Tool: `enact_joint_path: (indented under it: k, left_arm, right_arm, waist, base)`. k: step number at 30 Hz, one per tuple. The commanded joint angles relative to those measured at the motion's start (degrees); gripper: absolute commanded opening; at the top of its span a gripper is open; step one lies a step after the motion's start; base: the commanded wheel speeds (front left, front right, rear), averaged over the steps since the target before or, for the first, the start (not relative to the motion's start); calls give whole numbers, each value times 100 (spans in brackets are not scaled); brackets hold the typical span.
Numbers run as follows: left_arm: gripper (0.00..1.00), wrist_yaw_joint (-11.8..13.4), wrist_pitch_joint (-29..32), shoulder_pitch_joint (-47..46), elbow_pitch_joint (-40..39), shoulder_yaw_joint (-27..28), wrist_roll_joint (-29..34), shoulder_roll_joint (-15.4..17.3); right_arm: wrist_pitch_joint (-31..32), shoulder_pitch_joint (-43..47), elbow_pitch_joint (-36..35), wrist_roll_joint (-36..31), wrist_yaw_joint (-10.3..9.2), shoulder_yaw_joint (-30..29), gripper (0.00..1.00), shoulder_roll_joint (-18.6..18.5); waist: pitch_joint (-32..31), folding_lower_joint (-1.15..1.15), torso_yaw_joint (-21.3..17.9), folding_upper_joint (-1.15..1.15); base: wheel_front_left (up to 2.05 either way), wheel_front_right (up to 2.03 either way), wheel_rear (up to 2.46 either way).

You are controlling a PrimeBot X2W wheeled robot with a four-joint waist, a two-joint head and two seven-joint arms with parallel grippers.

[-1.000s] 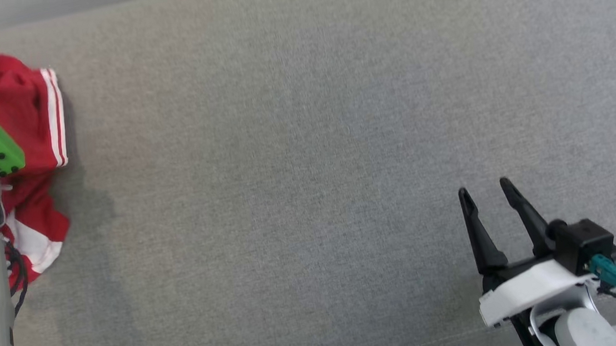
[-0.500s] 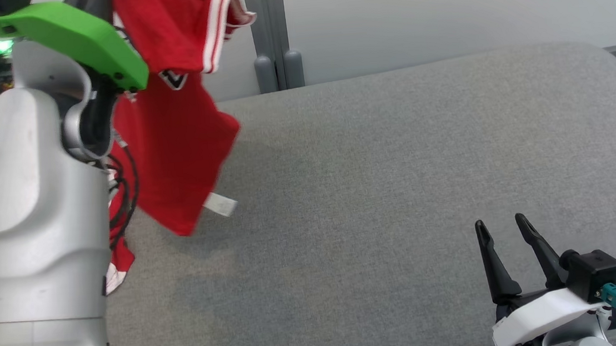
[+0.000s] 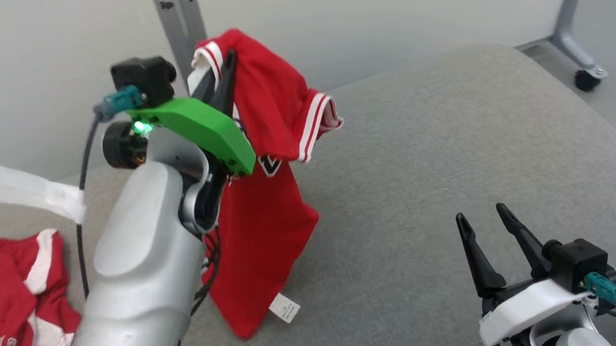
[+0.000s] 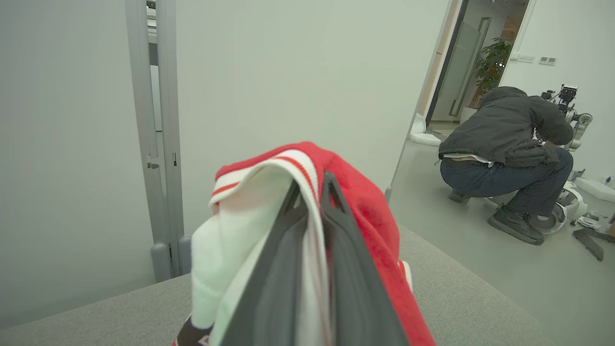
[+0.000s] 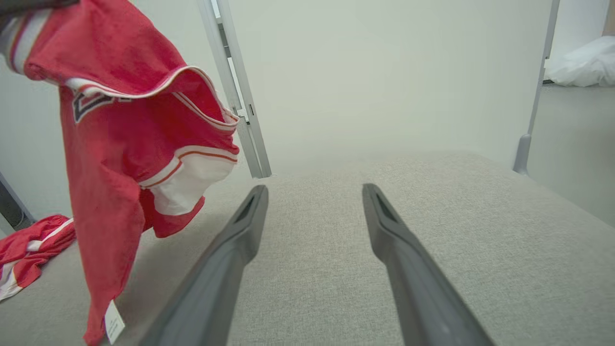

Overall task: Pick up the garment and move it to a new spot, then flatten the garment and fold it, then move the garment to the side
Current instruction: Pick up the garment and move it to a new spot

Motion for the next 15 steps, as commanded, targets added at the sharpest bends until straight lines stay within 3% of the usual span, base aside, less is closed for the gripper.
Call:
enact_joint_path:
  k: [1, 6, 7, 8, 9, 15]
  left_arm:
    - [0, 66, -116, 133, 161, -79, 49, 23]
    - [0, 152, -625, 415, 793, -288, 195, 23]
    - [35, 150, -737, 472, 948, -357, 276, 28]
    - [84, 127, -802, 516, 1077, -415, 323, 28]
    - [100, 92, -867, 562, 1220, -492, 346, 29]
    - [100, -20, -1074, 756, 1641, -691, 56, 26]
  right_arm:
    - [27, -53, -36, -10, 3, -2, 100, -11]
    - [16, 13, -53, 42, 3, -60, 100, -7]
    - [3, 21, -50, 66, 3, -60, 100, -6]
    - [-10, 24, -47, 77, 3, -64, 100, -5]
    - [-22, 27, -32, 82, 3, -73, 100, -4]
    - [-86, -59, 56, 124, 3, -122, 100, -10]
  waist:
    - [498, 0, -1116, 0]
    - [723, 0, -1460, 0]
    - [754, 0, -1485, 0]
    - [773, 0, -1493, 0]
    - [796, 0, -1487, 0]
    - [752, 0, -1107, 0]
  base:
    - [0, 0, 0]
    - [0, 0, 0]
    - [0, 0, 0]
    - [0, 0, 0]
    - [0, 0, 0]
    - [0, 0, 0]
